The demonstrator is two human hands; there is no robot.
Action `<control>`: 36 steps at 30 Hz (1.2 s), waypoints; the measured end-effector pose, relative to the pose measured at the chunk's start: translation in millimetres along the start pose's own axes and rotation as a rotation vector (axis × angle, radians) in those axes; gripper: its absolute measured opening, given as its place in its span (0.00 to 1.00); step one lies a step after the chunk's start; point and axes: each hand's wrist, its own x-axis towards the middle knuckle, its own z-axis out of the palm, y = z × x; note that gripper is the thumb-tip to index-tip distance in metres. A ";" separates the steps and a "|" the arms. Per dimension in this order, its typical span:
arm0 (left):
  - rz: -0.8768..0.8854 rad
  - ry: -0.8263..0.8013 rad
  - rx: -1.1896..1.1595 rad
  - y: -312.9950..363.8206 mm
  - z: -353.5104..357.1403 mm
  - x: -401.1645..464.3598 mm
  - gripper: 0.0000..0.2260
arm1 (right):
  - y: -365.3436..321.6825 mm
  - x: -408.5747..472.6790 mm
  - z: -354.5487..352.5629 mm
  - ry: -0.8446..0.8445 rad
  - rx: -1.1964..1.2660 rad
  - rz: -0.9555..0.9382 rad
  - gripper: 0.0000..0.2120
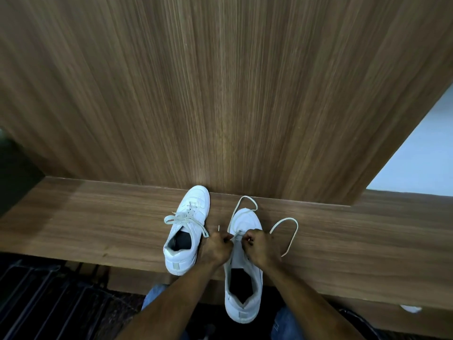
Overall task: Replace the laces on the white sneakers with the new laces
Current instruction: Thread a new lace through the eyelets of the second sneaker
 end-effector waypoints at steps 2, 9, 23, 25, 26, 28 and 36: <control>0.002 0.001 -0.005 -1.6 0.7 1.9 0.10 | -1.1 0.9 2.7 -0.014 -0.020 -0.004 0.08; -0.201 -0.059 -0.380 -3.0 2.1 10.4 0.11 | -4.3 2.3 4.4 -0.023 0.026 0.012 0.09; -0.278 0.073 -1.390 67.9 -81.3 36.3 0.12 | 15.9 -9.4 -7.4 0.089 -0.055 -0.091 0.17; -0.180 0.149 -1.526 90.4 -117.1 38.4 0.13 | 13.6 -12.4 -9.1 0.110 -0.053 -0.072 0.16; -0.135 0.187 -1.537 99.7 -131.0 37.0 0.13 | 10.9 -14.2 -9.9 0.108 -0.044 -0.032 0.15; -0.101 0.245 -1.455 103.3 -138.8 35.2 0.10 | 7.0 -16.8 -11.5 0.059 -0.032 0.058 0.15; -0.296 -0.079 -0.563 26.4 -21.9 16.7 0.01 | 3.1 -21.7 -11.9 -0.063 0.013 0.174 0.18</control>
